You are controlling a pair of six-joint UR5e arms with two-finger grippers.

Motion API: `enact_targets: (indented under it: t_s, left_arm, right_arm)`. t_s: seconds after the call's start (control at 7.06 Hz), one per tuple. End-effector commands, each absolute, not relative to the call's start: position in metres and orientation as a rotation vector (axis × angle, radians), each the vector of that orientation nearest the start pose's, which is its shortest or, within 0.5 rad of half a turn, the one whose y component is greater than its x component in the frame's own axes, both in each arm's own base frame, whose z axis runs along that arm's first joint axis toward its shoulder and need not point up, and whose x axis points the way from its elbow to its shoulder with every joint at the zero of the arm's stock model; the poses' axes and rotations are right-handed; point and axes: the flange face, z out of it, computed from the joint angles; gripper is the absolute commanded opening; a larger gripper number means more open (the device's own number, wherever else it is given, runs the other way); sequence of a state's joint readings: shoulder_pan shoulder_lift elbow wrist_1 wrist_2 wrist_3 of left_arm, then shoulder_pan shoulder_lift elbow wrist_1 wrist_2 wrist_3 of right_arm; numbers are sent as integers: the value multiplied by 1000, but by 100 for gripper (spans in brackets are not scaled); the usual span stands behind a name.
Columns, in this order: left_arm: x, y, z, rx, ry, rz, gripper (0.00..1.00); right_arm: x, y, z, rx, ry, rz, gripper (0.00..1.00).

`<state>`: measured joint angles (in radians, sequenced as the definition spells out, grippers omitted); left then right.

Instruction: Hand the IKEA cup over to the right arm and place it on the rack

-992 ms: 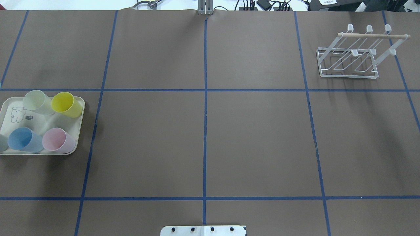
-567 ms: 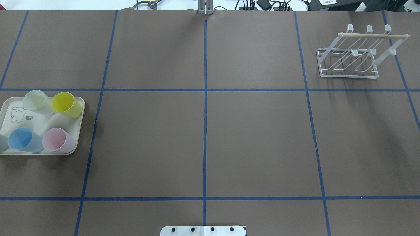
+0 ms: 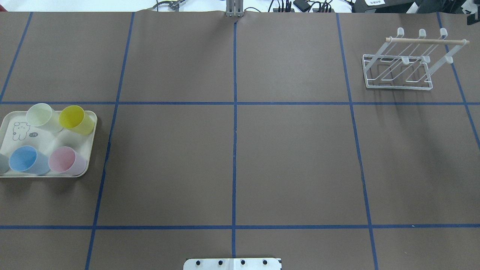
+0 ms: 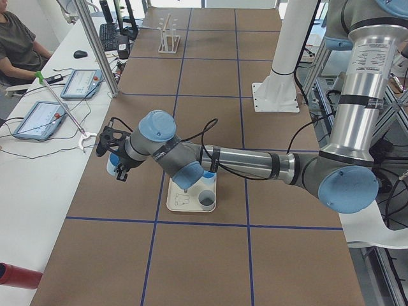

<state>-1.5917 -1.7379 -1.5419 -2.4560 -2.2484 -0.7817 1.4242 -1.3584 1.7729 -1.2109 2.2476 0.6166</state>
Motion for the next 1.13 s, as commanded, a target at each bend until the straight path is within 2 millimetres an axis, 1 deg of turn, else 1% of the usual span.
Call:
enact_targets:
  t_s: [0.0, 0.14, 0.28, 0.42, 0.57, 0.71, 0.85, 0.99]
  left_arm:
    - [-29, -572, 413, 643, 1150, -524, 0]
    - [-20, -564, 391, 608, 1243, -600, 0]
    - [-11, -554, 375, 569, 1371, -670, 0]
    - [20, -545, 361, 472, 1524, -718, 0]
    - [54, -548, 332, 380, 1669, -808, 0]
    - [93, -550, 307, 299, 1779, -886, 0]
    - [125, -543, 293, 248, 1840, -926, 0]
    - [163, -533, 275, 169, 1947, -994, 0]
  right_arm:
    - [-65, -581, 370, 480, -1006, 363, 100]
    - [-99, -584, 345, 456, -1088, 444, 100]
    - [-127, -586, 313, 446, -1171, 521, 100]
    - [-150, -584, 288, 426, -1259, 596, 100]
    - [-172, -575, 272, 405, -1354, 634, 100]
    - [-191, -566, 256, 354, -1442, 657, 100]
    - [-215, -555, 238, 343, -1521, 690, 100]
    - [-245, -539, 230, 346, -1606, 730, 100]
